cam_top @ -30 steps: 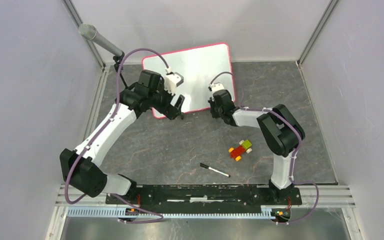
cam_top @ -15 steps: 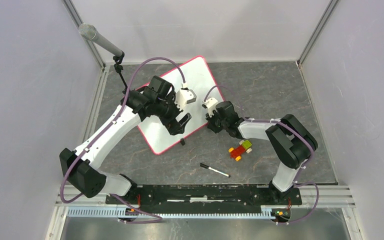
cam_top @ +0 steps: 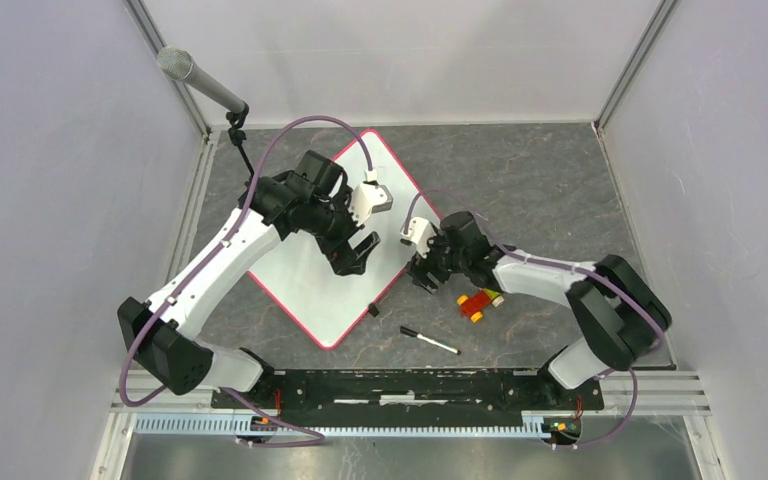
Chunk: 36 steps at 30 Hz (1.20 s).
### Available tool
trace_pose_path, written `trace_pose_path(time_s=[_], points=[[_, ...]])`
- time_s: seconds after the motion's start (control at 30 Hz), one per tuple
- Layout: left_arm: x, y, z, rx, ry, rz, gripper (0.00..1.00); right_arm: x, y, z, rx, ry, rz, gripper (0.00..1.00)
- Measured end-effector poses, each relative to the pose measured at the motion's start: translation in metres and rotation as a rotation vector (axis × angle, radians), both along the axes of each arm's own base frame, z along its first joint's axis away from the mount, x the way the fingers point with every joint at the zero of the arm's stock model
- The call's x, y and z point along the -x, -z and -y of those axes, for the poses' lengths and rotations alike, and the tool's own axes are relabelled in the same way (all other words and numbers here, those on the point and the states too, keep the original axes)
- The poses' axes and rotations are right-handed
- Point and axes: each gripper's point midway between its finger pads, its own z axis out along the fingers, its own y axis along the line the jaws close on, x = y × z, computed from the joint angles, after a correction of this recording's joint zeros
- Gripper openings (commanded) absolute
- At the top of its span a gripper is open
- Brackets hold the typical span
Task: Write a sentence on the whiteboard
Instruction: Move the whiteboard to the center of the board, then pick up the whiteboard marker from the corner of the board.
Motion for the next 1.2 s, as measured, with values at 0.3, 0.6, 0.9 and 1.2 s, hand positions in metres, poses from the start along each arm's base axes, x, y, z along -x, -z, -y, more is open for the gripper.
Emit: trace_pose_path(time_s=[0.3, 0.6, 0.9, 1.2], points=[[0.002, -0.003, 0.001, 0.005, 0.004, -0.012, 1.00, 0.044, -0.028, 0.014, 0.019, -0.211, 0.114, 0.72], [0.005, -0.005, 0.003, 0.019, 0.002, -0.026, 1.00, 0.126, 0.015, 0.027, 0.150, -0.423, -0.001, 0.71], [0.010, -0.003, -0.002, 0.013, -0.002, -0.022, 1.00, 0.146, 0.015, 0.019, 0.151, -0.490, 0.008, 0.69], [0.014, 0.007, -0.004, 0.001, -0.020, -0.055, 1.00, 0.149, 0.005, 0.021, 0.154, -0.449, -0.016, 0.70]])
